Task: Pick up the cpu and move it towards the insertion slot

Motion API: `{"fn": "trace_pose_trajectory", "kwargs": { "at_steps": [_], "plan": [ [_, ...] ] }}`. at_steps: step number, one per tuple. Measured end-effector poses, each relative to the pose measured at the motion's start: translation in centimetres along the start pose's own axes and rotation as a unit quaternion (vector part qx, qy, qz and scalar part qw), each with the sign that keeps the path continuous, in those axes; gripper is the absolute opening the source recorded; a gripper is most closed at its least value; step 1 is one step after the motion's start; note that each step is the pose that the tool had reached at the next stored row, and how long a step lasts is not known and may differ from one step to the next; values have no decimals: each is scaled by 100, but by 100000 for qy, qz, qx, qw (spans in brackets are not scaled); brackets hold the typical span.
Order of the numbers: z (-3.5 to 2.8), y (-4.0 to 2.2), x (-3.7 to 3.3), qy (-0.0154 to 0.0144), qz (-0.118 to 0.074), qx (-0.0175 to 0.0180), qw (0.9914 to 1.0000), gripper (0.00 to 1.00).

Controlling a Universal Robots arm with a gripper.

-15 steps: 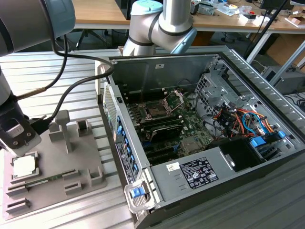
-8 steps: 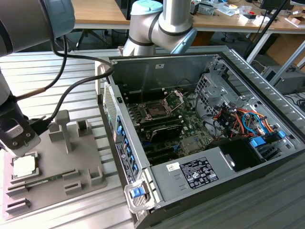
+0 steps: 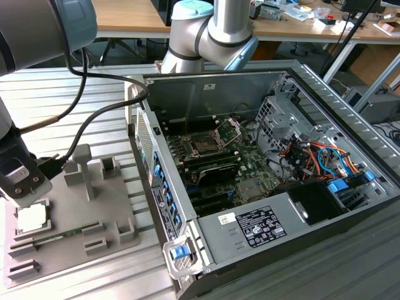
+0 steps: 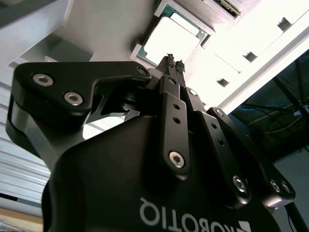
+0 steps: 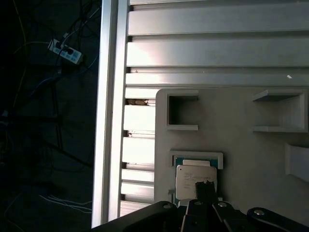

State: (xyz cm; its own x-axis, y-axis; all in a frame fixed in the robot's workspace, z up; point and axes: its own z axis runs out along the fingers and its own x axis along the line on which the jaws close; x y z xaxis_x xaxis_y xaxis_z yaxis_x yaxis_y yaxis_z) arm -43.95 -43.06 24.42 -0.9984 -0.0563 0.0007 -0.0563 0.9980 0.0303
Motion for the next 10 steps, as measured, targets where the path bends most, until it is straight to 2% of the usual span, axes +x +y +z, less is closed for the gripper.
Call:
{"fn": "trace_pose_trajectory", "kwargs": {
  "at_steps": [10],
  "plan": [
    [9,-25,7,-1,1,-2,100000,11]
  ]
}}
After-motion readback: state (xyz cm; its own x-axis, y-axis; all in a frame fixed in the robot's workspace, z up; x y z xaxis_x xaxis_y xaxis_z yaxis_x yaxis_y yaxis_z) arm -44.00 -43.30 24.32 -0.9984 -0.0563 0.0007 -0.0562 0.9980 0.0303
